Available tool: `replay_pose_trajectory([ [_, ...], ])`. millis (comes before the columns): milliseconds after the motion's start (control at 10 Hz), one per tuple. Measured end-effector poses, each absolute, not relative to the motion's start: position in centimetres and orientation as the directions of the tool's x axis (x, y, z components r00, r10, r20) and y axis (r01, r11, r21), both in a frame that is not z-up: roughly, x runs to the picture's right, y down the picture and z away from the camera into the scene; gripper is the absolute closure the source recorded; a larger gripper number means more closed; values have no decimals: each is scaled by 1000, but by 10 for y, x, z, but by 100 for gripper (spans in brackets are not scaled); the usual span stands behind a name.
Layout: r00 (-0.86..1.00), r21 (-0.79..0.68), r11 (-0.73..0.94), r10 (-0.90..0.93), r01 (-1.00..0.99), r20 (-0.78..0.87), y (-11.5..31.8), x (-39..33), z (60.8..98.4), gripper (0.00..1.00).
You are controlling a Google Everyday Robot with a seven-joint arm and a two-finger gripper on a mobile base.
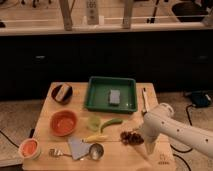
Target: Place grapes in red bowl
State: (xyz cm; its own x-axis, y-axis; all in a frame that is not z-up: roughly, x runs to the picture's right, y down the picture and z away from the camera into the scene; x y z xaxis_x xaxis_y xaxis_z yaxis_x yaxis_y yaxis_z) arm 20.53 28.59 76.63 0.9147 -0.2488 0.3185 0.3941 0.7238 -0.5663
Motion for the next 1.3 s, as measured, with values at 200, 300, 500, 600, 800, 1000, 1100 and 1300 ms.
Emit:
replay_pose_trajectory([
  [200, 915, -566, 724, -248, 394, 320, 286, 205, 767, 20],
  [300, 914, -566, 723, -248, 395, 320, 286, 205, 767, 20],
  [500, 915, -567, 723, -247, 394, 320, 286, 205, 767, 20],
  [600, 915, -568, 723, -246, 394, 320, 286, 206, 767, 20],
  [800, 915, -568, 723, -244, 393, 321, 286, 205, 768, 20],
  [1000, 915, -569, 723, -243, 392, 322, 286, 205, 769, 20],
  [1100, 915, -569, 723, -244, 393, 322, 286, 206, 769, 20],
  [1300, 915, -569, 722, -243, 393, 322, 286, 205, 770, 20],
])
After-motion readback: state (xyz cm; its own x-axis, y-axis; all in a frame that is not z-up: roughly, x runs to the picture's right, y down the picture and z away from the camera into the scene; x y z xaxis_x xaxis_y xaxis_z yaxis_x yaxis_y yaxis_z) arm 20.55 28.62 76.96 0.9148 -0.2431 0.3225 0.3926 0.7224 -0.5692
